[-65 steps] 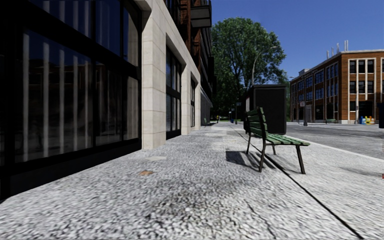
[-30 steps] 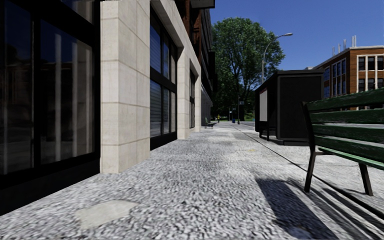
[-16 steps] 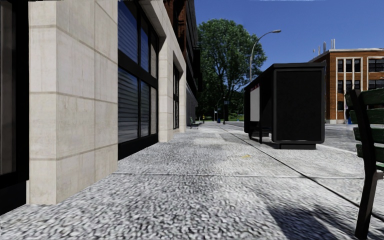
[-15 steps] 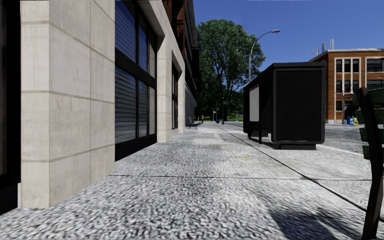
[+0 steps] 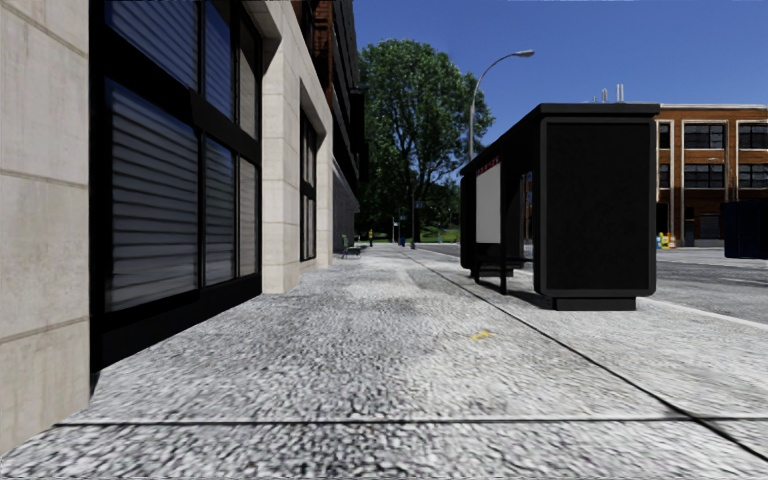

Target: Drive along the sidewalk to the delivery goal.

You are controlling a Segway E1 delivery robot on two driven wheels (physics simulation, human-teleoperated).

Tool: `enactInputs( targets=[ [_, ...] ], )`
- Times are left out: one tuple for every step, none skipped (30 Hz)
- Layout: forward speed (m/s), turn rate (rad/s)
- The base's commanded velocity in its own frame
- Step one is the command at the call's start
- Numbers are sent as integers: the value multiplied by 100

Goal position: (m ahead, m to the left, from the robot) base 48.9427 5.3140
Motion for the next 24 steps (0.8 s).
enactInputs(
  targets=[
    [200,0],
    [200,0],
    [200,0],
    [200,0],
    [200,0],
    [200,0],
    [200,0],
    [200,0],
    [200,0],
    [200,0],
    [200,0],
    [200,0],
    [200,0],
    [200,0],
    [200,0],
    [200,0],
    [200,0],
    [200,0],
    [200,0],
    [200,0],
    [200,0],
    [200,0],
    [200,0],
    [200,0]
  ],
)
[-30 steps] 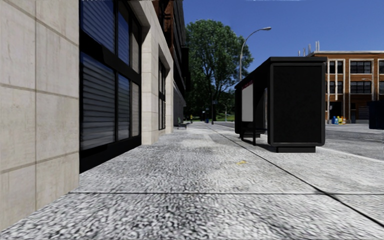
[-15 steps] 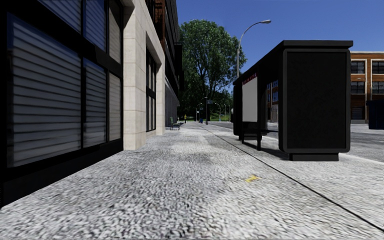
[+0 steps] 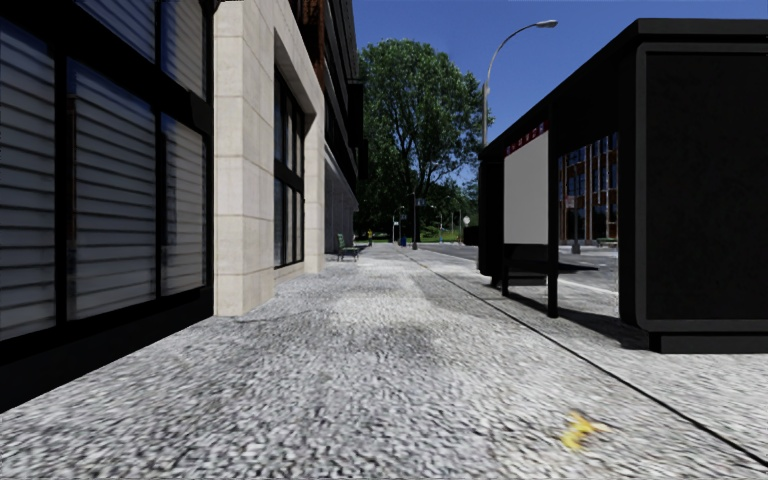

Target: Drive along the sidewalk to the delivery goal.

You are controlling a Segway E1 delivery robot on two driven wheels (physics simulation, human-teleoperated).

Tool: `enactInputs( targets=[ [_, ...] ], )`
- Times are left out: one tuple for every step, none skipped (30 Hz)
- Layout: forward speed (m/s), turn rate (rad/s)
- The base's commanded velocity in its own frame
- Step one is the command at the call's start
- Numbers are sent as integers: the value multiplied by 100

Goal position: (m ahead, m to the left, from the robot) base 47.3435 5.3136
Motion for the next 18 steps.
enactInputs(
  targets=[
    [200,0],
    [200,0],
    [200,0],
    [200,0],
    [200,0],
    [200,0],
    [200,0],
    [200,0],
    [200,0],
    [200,0],
    [200,0],
    [200,0],
    [200,0],
    [200,0],
    [200,0],
    [200,0],
    [200,0],
    [200,0]
  ],
)
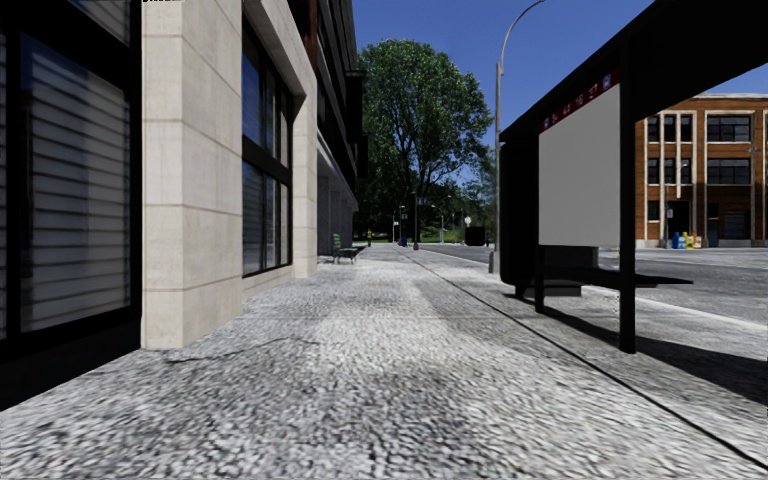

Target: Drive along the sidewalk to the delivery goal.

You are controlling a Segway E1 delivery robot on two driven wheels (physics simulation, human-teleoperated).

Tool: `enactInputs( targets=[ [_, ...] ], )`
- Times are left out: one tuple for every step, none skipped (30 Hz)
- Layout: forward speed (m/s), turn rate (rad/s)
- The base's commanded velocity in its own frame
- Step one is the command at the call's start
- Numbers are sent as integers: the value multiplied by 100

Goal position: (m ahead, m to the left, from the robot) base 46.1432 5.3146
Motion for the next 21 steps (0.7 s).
enactInputs(
  targets=[
    [200,0],
    [200,0],
    [200,0],
    [200,0],
    [200,0],
    [200,0],
    [200,0],
    [200,0],
    [200,0],
    [200,0],
    [200,0],
    [200,0],
    [200,0],
    [200,0],
    [200,0],
    [200,0],
    [200,0],
    [200,0],
    [200,0],
    [200,0],
    [200,0]
  ],
)
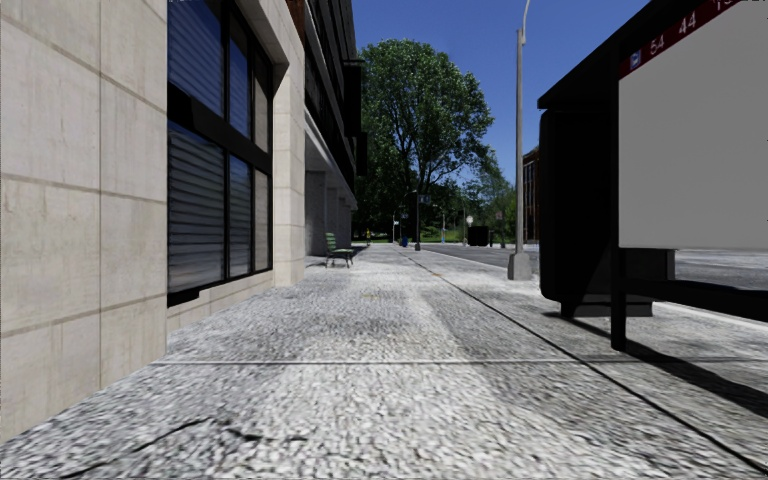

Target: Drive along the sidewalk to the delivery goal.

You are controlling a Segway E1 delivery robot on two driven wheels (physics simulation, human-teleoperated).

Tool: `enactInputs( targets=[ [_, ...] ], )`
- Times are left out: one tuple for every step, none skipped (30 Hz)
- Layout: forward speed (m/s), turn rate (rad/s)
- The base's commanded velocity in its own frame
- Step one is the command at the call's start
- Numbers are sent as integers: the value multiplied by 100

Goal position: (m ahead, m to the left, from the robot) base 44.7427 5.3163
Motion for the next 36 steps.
enactInputs(
  targets=[
    [200,0],
    [200,0],
    [200,0],
    [200,0],
    [200,0],
    [200,0],
    [200,0],
    [200,0],
    [200,0],
    [200,0],
    [200,0],
    [200,0],
    [200,0],
    [200,0],
    [200,0],
    [200,0],
    [200,0],
    [200,0],
    [200,0],
    [200,0],
    [200,0],
    [200,0],
    [200,0],
    [200,0],
    [200,0],
    [200,0],
    [200,0],
    [200,0],
    [200,0],
    [200,0],
    [200,0],
    [200,0],
    [200,0],
    [200,0],
    [200,0],
    [200,0]
  ],
)
